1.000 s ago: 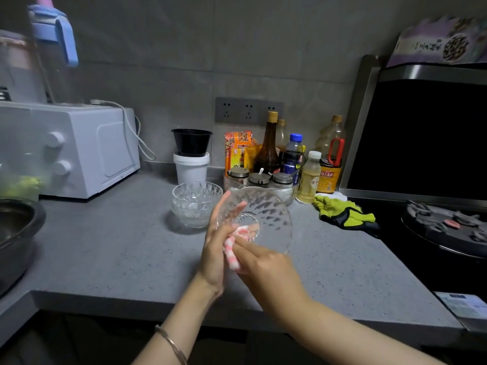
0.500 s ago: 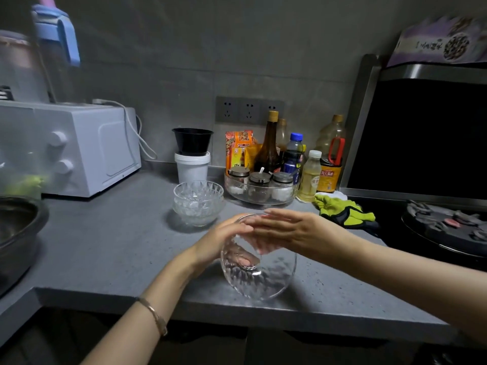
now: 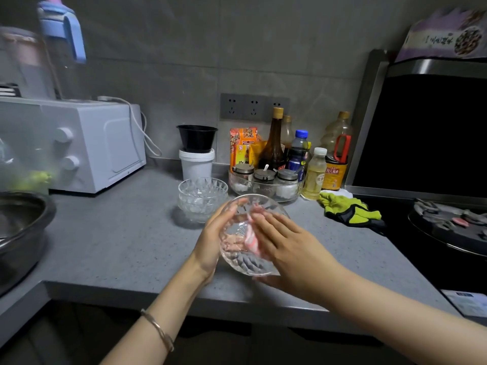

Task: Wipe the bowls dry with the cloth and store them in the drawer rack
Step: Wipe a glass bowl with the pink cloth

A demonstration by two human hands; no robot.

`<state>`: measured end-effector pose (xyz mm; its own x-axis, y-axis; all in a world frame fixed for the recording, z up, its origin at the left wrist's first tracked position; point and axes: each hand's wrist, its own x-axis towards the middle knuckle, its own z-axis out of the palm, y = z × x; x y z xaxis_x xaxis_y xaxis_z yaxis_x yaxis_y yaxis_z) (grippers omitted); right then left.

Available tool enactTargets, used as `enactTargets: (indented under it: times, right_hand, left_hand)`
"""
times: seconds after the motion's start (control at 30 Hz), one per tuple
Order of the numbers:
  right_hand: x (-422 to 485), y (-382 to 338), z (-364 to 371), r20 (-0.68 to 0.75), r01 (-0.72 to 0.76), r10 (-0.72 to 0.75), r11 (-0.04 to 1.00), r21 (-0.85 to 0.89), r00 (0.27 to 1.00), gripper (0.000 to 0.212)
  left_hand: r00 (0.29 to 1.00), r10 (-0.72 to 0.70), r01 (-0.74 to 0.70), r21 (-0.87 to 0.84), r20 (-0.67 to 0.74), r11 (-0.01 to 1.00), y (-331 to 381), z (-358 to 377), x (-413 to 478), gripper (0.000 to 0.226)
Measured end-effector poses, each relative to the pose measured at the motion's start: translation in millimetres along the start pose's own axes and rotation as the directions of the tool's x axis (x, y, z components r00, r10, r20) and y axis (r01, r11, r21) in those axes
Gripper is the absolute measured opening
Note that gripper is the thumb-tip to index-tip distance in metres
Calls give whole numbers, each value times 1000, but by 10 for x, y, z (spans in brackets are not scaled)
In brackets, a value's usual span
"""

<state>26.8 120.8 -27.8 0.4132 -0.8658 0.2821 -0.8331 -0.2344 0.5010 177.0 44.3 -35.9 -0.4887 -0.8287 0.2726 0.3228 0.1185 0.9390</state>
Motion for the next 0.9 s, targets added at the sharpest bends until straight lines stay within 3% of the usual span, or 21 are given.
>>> enactTargets:
  times: [0.1,0.17,0.23,0.3,0.37,0.43,0.53,0.67,0.77,0.83,0.9]
  right_hand:
    - [-23,-147,31,-42,20,-19,999,27,999,67]
    - [-43,-249,71,-109,55,-39,987,154,993,61]
    - [-36,-258,116,-118,73,-47,969,234,992,65]
    - [8,-190,141,-174,14,12,989,145,985,76]
    - [38,-105,88,-135,-67,79,994,91,988,80]
    - [26,-72,60,-82,-58,71,987,151,994,66]
    - [-7,-42,-4,-10,35,-34,925,379,999,39]
    - [-19,59,-170,-26,7,7,858,514,1000,24]
    - [-40,151,-281,15,-52,62,654,754,998,23]
    - [-50,197,-341,79,-105,74,490,866,994,23]
    - [-64,228,-390,131,-152,85,334,930,988,23]
  left_hand:
    - [999,27,-27,0,-45,1000,-1,-14,4,41]
    - [998,15,-16,-12,-59,1000,-30,0,-10,41]
    - [998,-41,38,-72,-37,997,-69,17,-25,46]
    - [998,-70,69,-83,-6,994,-80,23,-34,46]
    - [997,-67,65,-72,-25,995,-78,14,-20,43]
    - [992,-104,95,-115,-70,989,-66,-7,7,39]
    - [985,-137,126,-109,-107,986,-83,-31,27,35]
    - [984,-175,174,-30,-18,984,-95,-65,56,37]
    - [999,44,-40,243,-10,969,-88,-89,97,46]
    - [960,276,-266,484,52,834,-32,-54,79,48]
    - [883,460,-429,552,91,715,-73,-59,66,67]
